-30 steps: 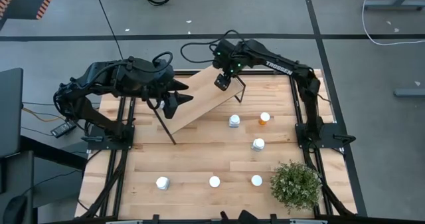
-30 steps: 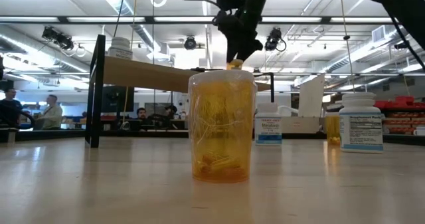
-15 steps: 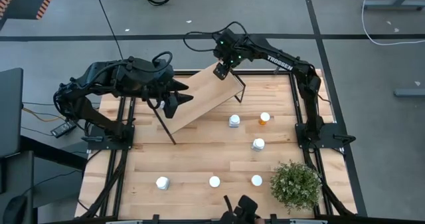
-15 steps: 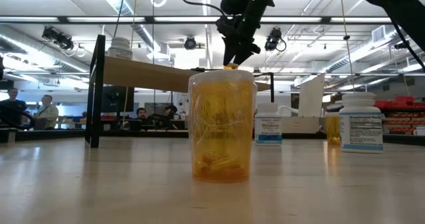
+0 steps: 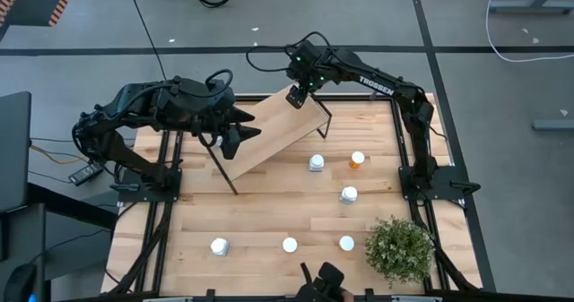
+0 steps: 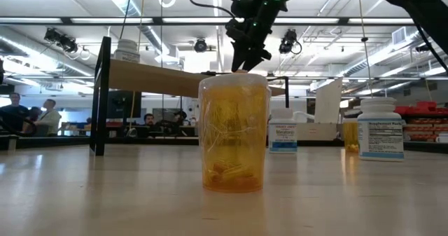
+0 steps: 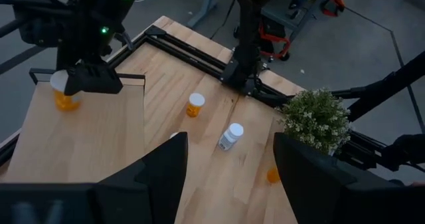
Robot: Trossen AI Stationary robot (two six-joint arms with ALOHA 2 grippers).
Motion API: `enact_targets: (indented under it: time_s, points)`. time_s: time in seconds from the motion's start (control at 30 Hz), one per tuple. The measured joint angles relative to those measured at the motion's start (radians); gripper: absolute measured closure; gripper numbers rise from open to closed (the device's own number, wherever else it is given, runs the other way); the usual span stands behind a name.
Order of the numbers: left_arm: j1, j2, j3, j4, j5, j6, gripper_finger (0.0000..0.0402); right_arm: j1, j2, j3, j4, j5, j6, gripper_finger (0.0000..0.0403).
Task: Pick and place medicine bottles onto shelf by color
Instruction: Put the orange pill bottle on the shelf, then put the white pill bottle on the shelf aligned with the other white pill bottle
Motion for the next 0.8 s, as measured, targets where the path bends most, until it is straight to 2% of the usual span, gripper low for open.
enact_targets:
  time_s: [0.33,0.63,0.8]
  points:
    - [0.000,0.000,0.000,0.000,0.000,0.000,0.0173,-0.001,0.000,0.000,0.014,0.001,0.010,0.0174]
    - [0.000,0.000,0.000,0.000,0.000,0.000,0.0173,-0.002,0.000,0.000,0.016,0.011,0.011,0.0120]
    - [0.000,0.000,0.000,0.000,0.000,0.000,0.0173,-0.003,0.000,0.000,0.016,0.016,0.011,0.0110]
